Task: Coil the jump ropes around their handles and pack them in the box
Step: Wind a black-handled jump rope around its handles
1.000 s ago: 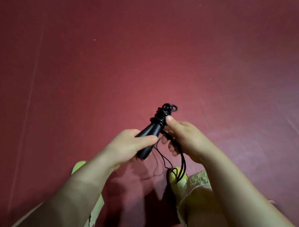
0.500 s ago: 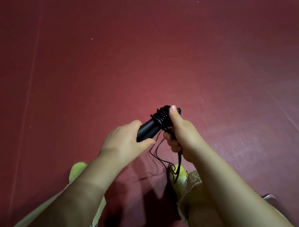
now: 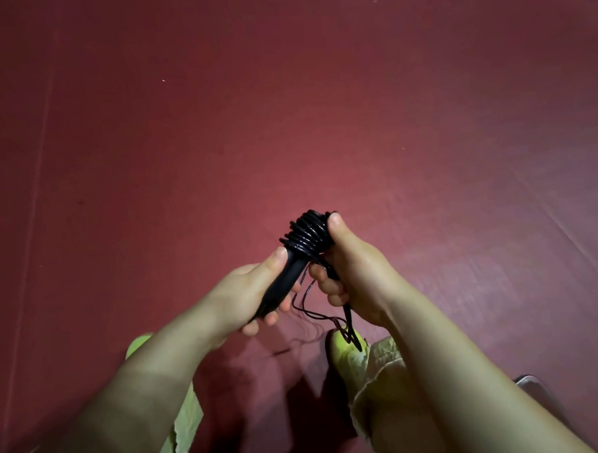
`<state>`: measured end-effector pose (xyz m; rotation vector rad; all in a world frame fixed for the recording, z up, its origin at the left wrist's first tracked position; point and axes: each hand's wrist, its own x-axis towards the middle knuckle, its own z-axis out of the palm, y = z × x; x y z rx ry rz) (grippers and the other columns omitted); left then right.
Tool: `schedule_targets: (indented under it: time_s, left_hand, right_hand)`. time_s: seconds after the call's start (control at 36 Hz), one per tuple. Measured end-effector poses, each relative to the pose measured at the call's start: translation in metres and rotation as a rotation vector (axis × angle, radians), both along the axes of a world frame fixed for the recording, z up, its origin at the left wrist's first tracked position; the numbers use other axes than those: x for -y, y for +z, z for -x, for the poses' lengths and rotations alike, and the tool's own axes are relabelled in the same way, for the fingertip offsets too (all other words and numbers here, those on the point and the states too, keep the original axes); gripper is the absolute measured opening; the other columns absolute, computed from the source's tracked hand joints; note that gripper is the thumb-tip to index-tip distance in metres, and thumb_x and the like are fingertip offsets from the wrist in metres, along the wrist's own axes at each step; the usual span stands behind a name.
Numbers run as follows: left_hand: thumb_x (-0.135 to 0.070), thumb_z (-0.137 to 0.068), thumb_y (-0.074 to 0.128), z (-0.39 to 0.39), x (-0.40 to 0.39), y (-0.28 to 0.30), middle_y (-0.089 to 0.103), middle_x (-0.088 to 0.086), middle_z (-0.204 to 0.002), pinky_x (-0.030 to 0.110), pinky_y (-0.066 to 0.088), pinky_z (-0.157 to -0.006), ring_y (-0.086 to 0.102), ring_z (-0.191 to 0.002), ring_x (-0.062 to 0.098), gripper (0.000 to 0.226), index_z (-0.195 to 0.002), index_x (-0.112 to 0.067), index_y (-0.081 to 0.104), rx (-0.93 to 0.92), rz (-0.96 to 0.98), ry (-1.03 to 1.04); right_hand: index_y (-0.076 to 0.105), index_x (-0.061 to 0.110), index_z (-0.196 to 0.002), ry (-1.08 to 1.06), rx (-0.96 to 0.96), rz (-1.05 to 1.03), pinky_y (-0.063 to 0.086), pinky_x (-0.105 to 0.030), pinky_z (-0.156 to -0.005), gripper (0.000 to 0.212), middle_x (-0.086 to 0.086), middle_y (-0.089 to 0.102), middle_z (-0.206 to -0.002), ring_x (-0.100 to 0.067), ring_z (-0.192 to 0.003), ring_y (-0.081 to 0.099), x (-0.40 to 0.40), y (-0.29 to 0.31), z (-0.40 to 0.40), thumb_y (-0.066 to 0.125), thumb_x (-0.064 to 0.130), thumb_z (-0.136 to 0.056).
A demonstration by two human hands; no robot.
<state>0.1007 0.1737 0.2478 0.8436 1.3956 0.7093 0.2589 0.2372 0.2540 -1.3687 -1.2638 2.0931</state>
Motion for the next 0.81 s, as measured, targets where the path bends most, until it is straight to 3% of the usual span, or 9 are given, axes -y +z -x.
schedule_targets:
  time_s: [0.06, 0.14, 0.22, 0.31, 0.39, 0.53, 0.61, 0.72, 0.81]
  left_hand:
    - [-0.072, -0.082, 0.041, -0.003, 0.000, 0.001, 0.060, -0.001, -0.063, 0.018, 0.026, -0.038, 0.049, -0.048, 0.012, 0.065, -0.088, -0.012, 0.065, -0.030, -0.001, 0.006]
    - [-0.059, -0.092, 0.031, -0.007, -0.001, 0.001, 0.058, -0.002, -0.062, 0.018, 0.026, -0.040, 0.047, -0.046, 0.011, 0.059, -0.088, -0.009, 0.064, -0.129, 0.003, 0.014]
    - [-0.061, -0.095, 0.027, -0.005, -0.004, -0.002, 0.060, 0.000, -0.063, 0.026, 0.039, -0.049, 0.049, -0.049, 0.016, 0.067, -0.087, -0.005, 0.063, -0.328, -0.012, -0.017]
    - [-0.058, -0.095, 0.025, 0.000, -0.006, -0.004, 0.056, -0.002, -0.063, 0.033, 0.043, -0.066, 0.052, -0.059, 0.018, 0.058, -0.072, -0.014, 0.055, -0.602, -0.053, -0.052]
    - [-0.057, -0.093, 0.025, 0.002, -0.006, -0.005, 0.059, 0.001, -0.075, 0.037, 0.045, -0.074, 0.057, -0.073, 0.023, 0.054, -0.074, -0.014, 0.053, -0.718, -0.055, -0.086]
    - [-0.067, -0.088, 0.026, 0.001, -0.005, -0.002, 0.059, -0.003, -0.079, 0.036, 0.045, -0.071, 0.058, -0.084, 0.025, 0.053, -0.087, -0.021, 0.054, -0.928, -0.045, -0.145]
    - [-0.069, -0.085, 0.031, 0.000, -0.003, 0.001, 0.056, -0.008, -0.087, 0.032, 0.037, -0.066, 0.056, -0.087, 0.021, 0.047, -0.097, -0.030, 0.053, -1.085, -0.117, -0.172]
    - [-0.069, -0.082, 0.043, -0.008, -0.001, 0.003, 0.055, -0.008, -0.100, 0.031, 0.041, -0.071, 0.057, -0.098, 0.020, 0.044, -0.111, -0.037, 0.050, -1.138, -0.241, -0.166]
    - [-0.065, -0.079, 0.054, -0.006, -0.001, 0.003, 0.054, -0.010, -0.096, 0.031, 0.042, -0.071, 0.056, -0.093, 0.016, 0.039, -0.108, -0.040, 0.052, -0.986, -0.274, -0.142]
  right_hand:
    - [0.050, 0.012, -0.080, -0.017, 0.045, -0.003, 0.026, -0.022, -0.043, 0.058, 0.001, 0.042, -0.060, -0.009, -0.046, 0.032, 0.003, 0.001, 0.002, 0.029, 0.065, -0.094]
    - [0.047, 0.016, -0.076, -0.055, 0.066, 0.031, 0.024, -0.022, -0.041, 0.051, 0.004, 0.043, -0.057, -0.009, -0.043, 0.031, 0.007, 0.001, 0.006, 0.031, 0.060, -0.097]
    - [0.048, 0.014, -0.074, -0.048, 0.133, -0.008, 0.024, -0.021, -0.041, 0.056, 0.003, 0.043, -0.057, -0.009, -0.040, 0.031, 0.010, -0.003, 0.009, 0.028, 0.061, -0.097]
    - [0.059, 0.010, -0.084, -0.019, 0.233, -0.073, 0.026, -0.018, -0.039, 0.062, 0.000, 0.047, -0.063, -0.007, -0.036, 0.034, 0.010, -0.006, 0.010, 0.023, 0.058, -0.100]
    - [0.062, 0.008, -0.092, -0.025, 0.242, -0.065, 0.025, -0.017, -0.037, 0.061, 0.000, 0.049, -0.063, -0.007, -0.035, 0.033, 0.008, -0.005, 0.010, 0.024, 0.055, -0.101]
    - [0.057, 0.016, -0.088, -0.092, 0.197, 0.021, 0.024, -0.019, -0.038, 0.043, -0.001, 0.053, -0.062, -0.009, -0.038, 0.035, 0.005, -0.001, 0.010, 0.034, 0.050, -0.101]
    - [0.062, 0.016, -0.093, -0.088, 0.166, 0.023, 0.026, -0.020, -0.039, 0.049, -0.002, 0.057, -0.065, -0.011, -0.042, 0.040, 0.007, -0.001, 0.012, 0.037, 0.058, -0.097]
    - [0.060, 0.013, -0.085, -0.144, 0.175, -0.032, 0.024, -0.021, -0.041, 0.054, -0.003, 0.054, -0.068, -0.010, -0.042, 0.037, 0.010, -0.003, 0.012, 0.047, 0.065, -0.089]
    - [0.052, 0.013, -0.081, -0.212, 0.142, -0.096, 0.021, -0.021, -0.041, 0.043, -0.006, 0.045, -0.069, -0.009, -0.041, 0.029, 0.008, -0.004, 0.009, 0.054, 0.055, -0.090]
